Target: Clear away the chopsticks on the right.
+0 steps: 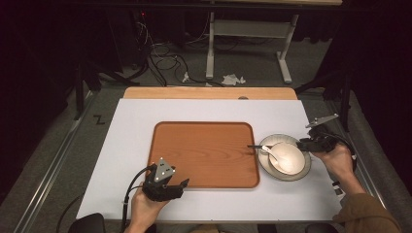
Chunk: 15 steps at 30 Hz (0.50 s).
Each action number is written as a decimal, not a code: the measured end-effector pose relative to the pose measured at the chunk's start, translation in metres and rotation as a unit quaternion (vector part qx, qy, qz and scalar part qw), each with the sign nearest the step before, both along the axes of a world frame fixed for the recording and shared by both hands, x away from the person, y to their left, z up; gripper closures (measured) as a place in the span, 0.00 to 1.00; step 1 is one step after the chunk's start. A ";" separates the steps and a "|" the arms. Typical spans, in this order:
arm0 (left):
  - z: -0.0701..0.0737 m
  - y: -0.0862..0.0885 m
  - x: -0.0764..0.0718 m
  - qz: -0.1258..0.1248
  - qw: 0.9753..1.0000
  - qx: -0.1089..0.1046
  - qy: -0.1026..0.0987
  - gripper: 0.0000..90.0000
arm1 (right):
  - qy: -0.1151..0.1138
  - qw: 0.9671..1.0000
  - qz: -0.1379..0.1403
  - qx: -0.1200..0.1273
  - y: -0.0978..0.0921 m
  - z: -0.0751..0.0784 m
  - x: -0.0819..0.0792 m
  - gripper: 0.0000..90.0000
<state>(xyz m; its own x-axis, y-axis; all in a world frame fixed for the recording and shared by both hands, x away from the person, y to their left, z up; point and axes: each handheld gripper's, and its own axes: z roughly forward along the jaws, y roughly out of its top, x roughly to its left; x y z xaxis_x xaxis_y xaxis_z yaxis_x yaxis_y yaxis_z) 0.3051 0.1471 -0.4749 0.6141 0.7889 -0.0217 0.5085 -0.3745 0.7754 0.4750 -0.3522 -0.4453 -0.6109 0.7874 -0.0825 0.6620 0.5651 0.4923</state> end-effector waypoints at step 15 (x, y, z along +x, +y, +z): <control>0.000 0.001 -0.001 0.002 1.000 0.001 0.000 0.39 | 0.009 1.000 0.011 -0.008 -0.004 0.000 0.000 0.80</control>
